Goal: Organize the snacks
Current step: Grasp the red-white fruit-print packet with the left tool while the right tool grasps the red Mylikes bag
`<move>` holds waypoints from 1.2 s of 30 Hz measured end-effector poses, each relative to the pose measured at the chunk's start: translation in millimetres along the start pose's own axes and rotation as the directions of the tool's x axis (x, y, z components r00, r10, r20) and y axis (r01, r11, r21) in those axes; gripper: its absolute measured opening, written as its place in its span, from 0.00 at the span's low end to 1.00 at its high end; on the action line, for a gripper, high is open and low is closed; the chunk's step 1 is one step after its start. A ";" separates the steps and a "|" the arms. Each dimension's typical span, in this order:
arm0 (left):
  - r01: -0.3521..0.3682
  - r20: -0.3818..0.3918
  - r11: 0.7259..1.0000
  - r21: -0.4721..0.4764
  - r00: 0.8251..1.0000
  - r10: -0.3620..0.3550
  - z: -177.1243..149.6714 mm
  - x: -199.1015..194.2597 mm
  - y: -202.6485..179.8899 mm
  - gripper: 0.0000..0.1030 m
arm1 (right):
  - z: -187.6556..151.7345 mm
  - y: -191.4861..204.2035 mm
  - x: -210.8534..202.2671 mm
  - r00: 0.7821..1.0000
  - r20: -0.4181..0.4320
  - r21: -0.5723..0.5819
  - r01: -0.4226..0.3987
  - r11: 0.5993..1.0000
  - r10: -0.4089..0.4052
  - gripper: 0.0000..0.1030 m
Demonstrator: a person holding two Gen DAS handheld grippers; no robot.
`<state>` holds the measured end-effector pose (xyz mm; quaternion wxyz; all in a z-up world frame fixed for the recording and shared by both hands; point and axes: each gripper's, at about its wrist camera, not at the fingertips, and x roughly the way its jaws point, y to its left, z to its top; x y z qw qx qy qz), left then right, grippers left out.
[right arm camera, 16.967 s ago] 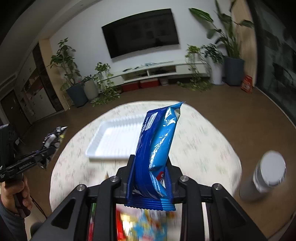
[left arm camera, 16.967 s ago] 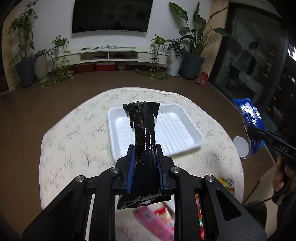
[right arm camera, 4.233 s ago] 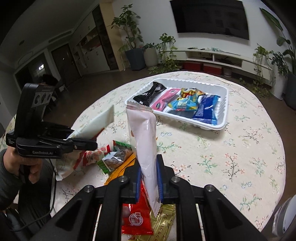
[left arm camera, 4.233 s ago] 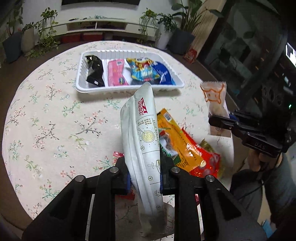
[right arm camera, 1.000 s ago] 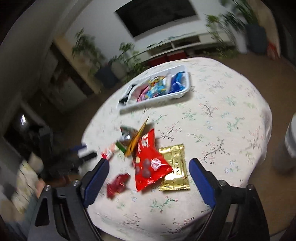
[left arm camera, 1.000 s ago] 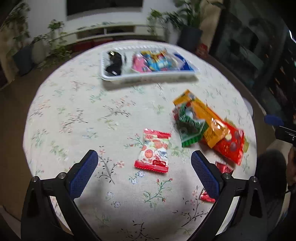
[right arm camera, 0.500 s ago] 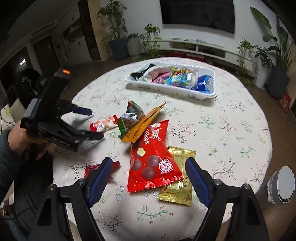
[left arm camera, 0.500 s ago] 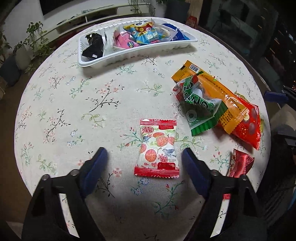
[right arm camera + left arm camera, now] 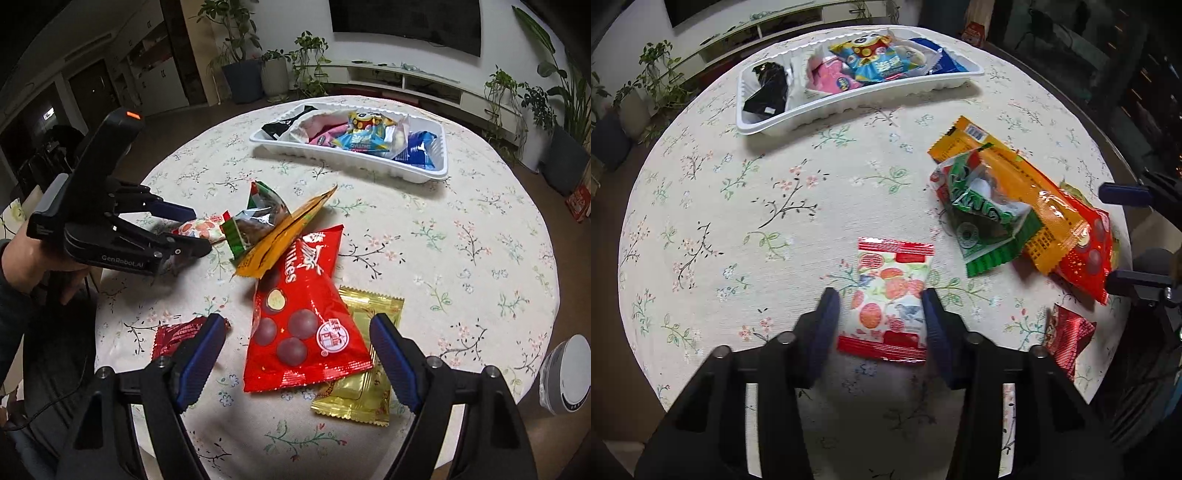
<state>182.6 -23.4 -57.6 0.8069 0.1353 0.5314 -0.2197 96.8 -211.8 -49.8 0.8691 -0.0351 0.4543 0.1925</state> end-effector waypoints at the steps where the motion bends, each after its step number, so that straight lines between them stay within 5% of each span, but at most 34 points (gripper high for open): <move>1: -0.010 0.000 1.000 0.008 1.000 0.010 0.4 -0.3 -2.2 0.37 | 1.0 0.4 0.4 1.000 0.000 -0.006 0.003 1.000 -0.003 0.81; 16: 0.054 0.054 0.997 -0.060 0.997 -0.051 -24.2 -14.7 9.1 0.36 | 13.9 11.5 22.4 0.998 -0.058 -0.089 -0.013 0.996 0.008 0.78; 21: 0.065 0.066 0.995 -0.070 0.996 -0.060 -27.3 -16.8 10.1 0.36 | 17.6 12.2 35.3 0.993 -0.101 -0.120 0.048 0.992 -0.060 0.65; 29: 0.072 0.076 0.995 -0.073 0.995 -0.066 -28.4 -18.1 9.3 0.36 | 16.2 19.9 41.7 0.990 -0.119 -0.175 0.053 0.983 -0.074 0.57; 36: 0.089 0.091 0.992 -0.089 0.993 -0.081 -30.8 -20.0 11.2 0.36 | 18.8 17.9 36.8 0.992 -0.111 -0.144 0.041 0.989 -0.057 0.36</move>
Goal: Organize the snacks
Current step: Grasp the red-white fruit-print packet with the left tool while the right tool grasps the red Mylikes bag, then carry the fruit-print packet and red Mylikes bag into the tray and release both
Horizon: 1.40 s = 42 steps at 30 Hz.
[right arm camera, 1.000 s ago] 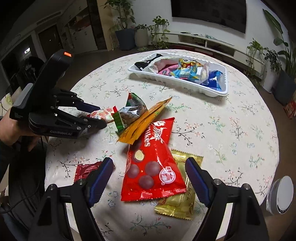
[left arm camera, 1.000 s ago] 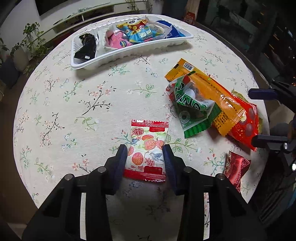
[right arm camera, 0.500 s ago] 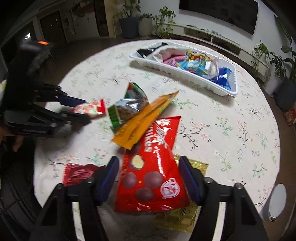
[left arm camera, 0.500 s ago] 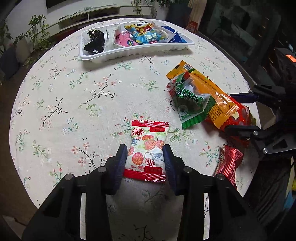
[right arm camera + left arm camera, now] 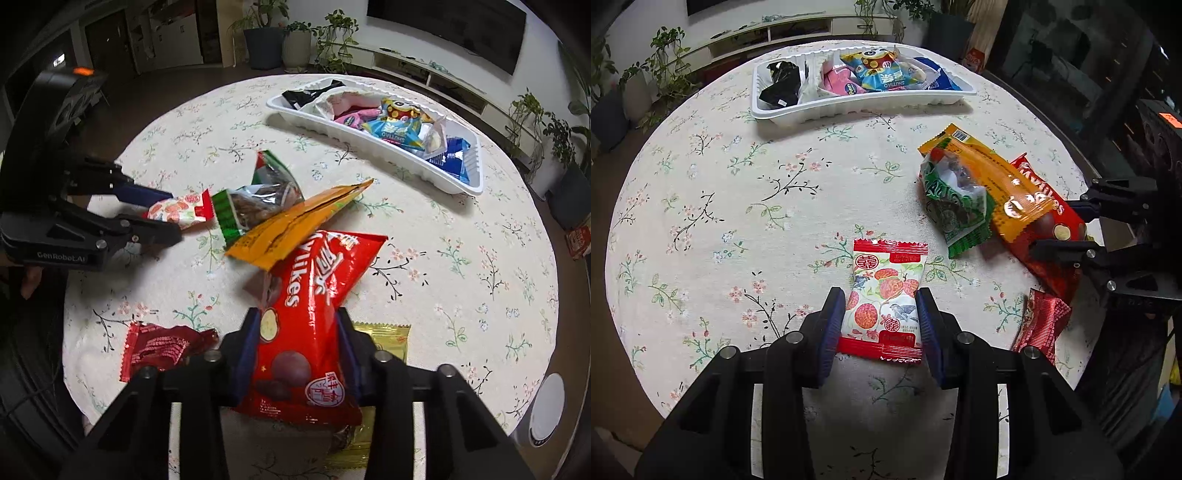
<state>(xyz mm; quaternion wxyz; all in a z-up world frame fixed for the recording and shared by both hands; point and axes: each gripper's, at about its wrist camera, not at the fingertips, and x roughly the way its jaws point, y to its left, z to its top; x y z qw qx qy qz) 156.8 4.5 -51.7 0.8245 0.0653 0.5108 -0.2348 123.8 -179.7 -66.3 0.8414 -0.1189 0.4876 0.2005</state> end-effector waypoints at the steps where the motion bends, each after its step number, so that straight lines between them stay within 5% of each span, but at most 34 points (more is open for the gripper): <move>1: 0.004 0.001 1.000 -0.003 1.000 -0.004 -0.4 -0.7 0.1 0.36 | -0.2 -0.7 -1.6 1.000 0.005 0.009 -0.004 1.000 0.004 0.36; 26: 0.111 0.119 0.990 -0.086 0.988 -0.101 0.7 -48.9 5.3 0.36 | -24.2 -29.6 -57.1 0.984 0.162 0.230 -0.106 0.967 0.069 0.34; 34: 0.102 0.219 0.989 -0.107 0.973 -0.077 64.5 -78.8 33.9 0.36 | -12.6 -95.9 -86.7 0.968 0.250 0.379 -0.096 0.920 -0.002 0.34; 42: 0.074 0.305 0.986 -0.147 0.952 -0.026 171.1 -81.5 66.5 0.36 | 57.6 -152.8 -119.5 0.923 0.378 0.443 -0.115 0.889 -0.069 0.34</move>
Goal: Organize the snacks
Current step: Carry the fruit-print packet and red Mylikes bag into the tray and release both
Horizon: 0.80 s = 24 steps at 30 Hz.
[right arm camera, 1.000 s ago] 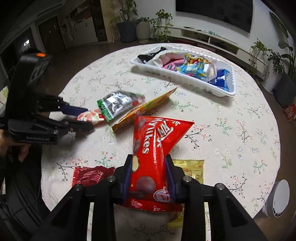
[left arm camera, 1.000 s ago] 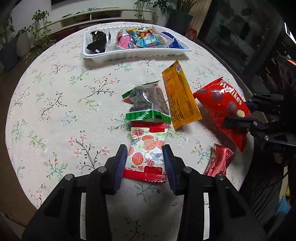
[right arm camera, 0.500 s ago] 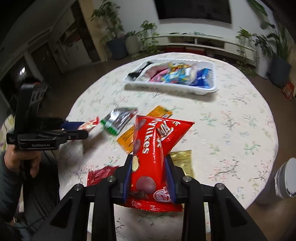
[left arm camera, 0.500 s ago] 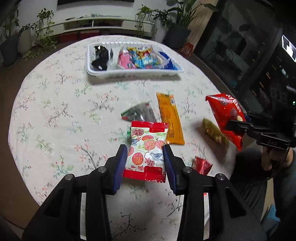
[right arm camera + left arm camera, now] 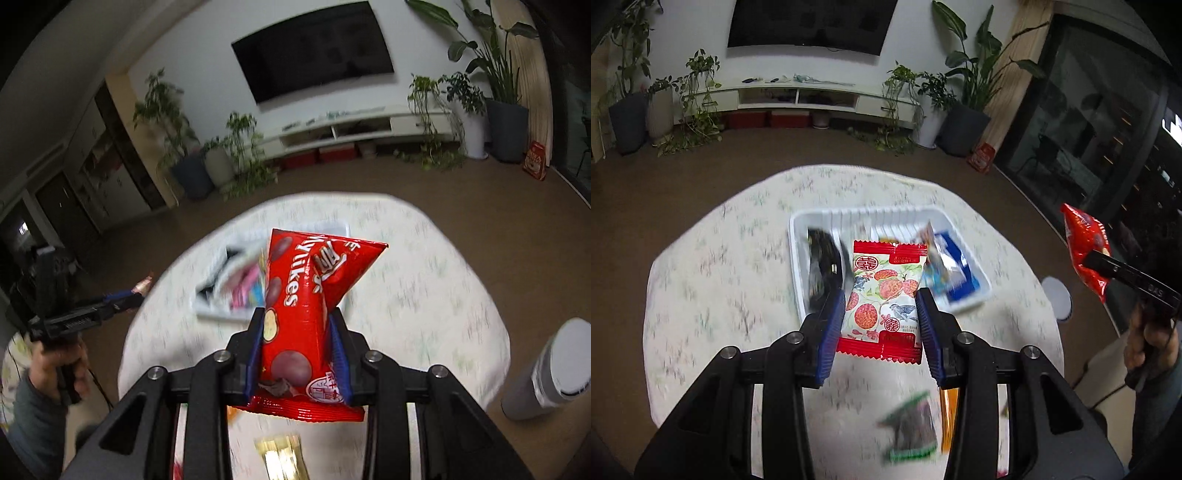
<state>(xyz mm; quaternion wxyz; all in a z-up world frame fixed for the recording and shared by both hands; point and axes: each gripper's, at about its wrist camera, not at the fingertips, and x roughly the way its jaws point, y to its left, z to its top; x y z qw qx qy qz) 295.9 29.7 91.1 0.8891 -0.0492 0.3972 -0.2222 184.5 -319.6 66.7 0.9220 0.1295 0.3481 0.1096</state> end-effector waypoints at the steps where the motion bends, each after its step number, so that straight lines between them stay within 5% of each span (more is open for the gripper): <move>1: -0.008 0.008 1.000 -0.006 1.000 0.008 12.8 7.3 1.2 0.36 | 11.1 2.1 4.8 1.000 0.011 0.000 -0.006 1.000 0.006 0.34; 10: 0.006 -0.052 1.000 -0.003 0.999 -0.006 61.8 100.5 -12.0 0.36 | 80.9 21.2 103.8 0.998 -0.047 0.004 -0.050 0.999 0.050 0.34; 17: -0.028 -0.094 1.000 0.011 0.995 0.029 50.0 159.9 -25.0 0.36 | 68.3 9.1 186.6 0.982 -0.187 0.012 -0.007 1.000 0.009 0.34; 24: -0.064 -0.124 0.997 0.030 0.990 0.067 34.6 189.3 -19.9 0.36 | 49.5 0.5 217.8 0.974 -0.228 0.025 0.004 1.000 0.002 0.34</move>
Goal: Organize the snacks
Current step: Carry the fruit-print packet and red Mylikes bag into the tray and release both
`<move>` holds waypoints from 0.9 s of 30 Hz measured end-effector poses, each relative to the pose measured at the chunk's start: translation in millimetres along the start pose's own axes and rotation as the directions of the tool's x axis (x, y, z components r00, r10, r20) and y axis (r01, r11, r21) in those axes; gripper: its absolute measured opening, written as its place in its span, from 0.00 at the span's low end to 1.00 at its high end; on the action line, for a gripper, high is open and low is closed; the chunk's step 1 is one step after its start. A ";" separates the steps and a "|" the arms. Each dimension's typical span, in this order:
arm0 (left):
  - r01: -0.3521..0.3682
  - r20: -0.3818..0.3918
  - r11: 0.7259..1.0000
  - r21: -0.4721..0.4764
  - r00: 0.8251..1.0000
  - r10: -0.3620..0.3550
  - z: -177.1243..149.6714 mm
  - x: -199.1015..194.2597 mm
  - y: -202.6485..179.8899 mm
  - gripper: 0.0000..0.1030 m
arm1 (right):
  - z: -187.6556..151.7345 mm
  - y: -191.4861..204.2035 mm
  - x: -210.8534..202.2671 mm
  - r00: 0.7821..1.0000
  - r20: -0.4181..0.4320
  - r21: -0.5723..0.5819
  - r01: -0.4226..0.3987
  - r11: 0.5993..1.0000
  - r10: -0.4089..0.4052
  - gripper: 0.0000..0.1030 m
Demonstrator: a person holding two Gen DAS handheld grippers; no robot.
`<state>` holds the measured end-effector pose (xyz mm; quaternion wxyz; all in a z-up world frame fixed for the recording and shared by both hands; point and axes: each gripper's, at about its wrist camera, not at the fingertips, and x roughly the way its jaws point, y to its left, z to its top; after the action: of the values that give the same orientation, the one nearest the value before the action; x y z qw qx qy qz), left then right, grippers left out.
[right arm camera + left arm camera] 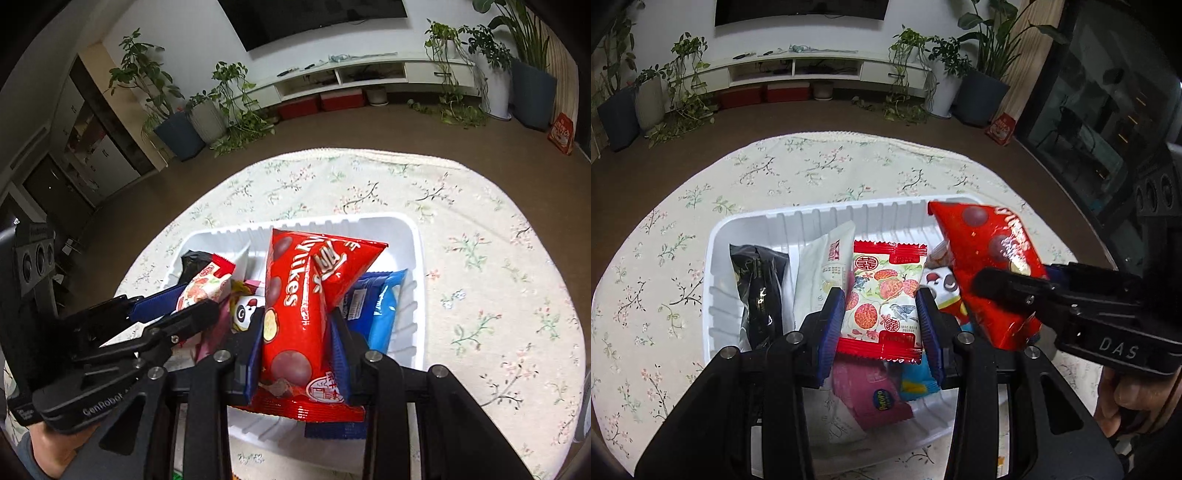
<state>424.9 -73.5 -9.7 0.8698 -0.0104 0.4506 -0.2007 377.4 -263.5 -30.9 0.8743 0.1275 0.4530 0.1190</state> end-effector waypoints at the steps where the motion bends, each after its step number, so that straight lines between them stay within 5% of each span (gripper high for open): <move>1: -0.007 -0.002 1.000 0.006 1.000 0.007 -1.1 4.1 -0.5 0.37 | -2.4 0.2 1.4 1.000 0.004 -0.002 0.002 1.000 -0.002 0.34; 14: -0.022 0.007 0.999 0.037 1.000 0.022 -6.2 30.0 -5.4 0.45 | -4.2 4.0 15.2 0.996 -0.006 -0.054 0.084 0.995 -0.085 0.44; 19: -0.019 0.039 1.000 0.018 0.999 0.018 -4.9 19.9 -1.4 0.60 | -1.3 -0.7 15.2 0.996 -0.007 -0.037 0.089 0.995 -0.089 0.48; 24: -0.008 0.069 1.000 -0.002 0.998 0.008 -5.6 2.5 4.8 0.74 | -1.0 -7.9 6.3 0.996 0.014 0.003 0.083 0.997 -0.083 0.70; 27: -0.003 0.082 1.000 -0.009 0.997 0.004 -6.4 -10.1 3.8 0.80 | -0.9 -13.1 -3.0 0.997 0.034 0.042 0.061 0.997 -0.063 0.72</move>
<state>415.9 -65.3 -6.4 0.8880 -0.0218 0.4152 -0.1964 376.3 -276.7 -33.5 0.8826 0.1333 0.4436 0.0802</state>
